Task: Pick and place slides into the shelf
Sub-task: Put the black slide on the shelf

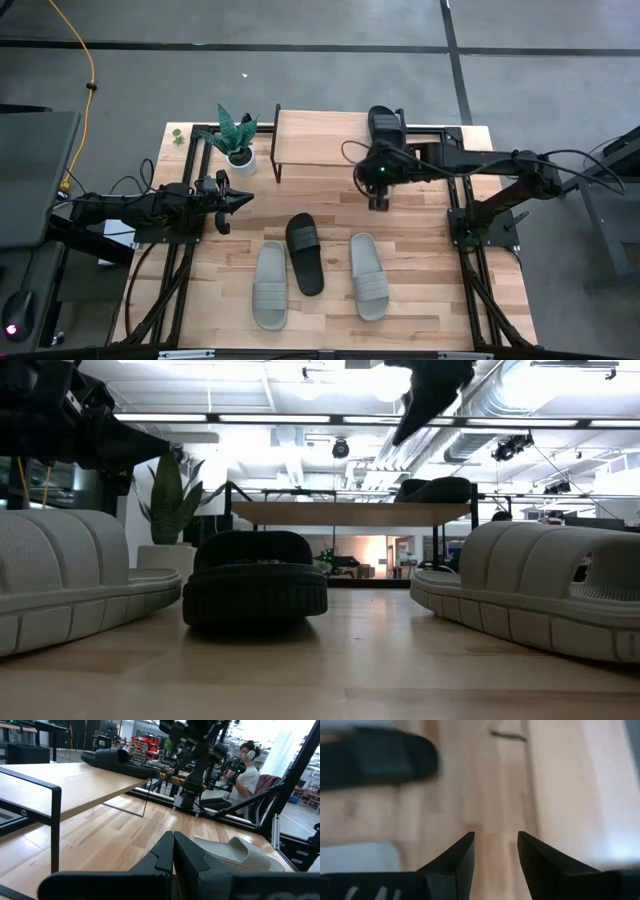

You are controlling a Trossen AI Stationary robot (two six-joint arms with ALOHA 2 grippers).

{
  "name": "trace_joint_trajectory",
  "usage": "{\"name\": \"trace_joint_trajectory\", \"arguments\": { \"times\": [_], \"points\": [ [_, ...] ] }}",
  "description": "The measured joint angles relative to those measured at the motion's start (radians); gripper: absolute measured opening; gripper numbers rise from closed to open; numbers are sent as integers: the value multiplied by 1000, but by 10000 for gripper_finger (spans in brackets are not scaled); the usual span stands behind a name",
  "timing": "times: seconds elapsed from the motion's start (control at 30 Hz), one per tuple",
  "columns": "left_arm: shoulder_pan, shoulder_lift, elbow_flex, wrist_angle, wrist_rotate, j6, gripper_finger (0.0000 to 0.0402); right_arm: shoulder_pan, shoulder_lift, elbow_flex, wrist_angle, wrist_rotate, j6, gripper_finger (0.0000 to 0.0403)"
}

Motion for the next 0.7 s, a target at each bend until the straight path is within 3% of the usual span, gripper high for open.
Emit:
{"name": "trace_joint_trajectory", "arguments": {
  "times": [0.1,0.57,0.7],
  "points": [
    [0,0,0,1,0,0,1,19,0,0,78,-71,-6,140],
    [0,0,0,1,1,8,1,36,54,0,204,-77,157,140],
    [0,0,0,1,1,0,1,34,116,0,269,-153,144,140]
  ]
}}
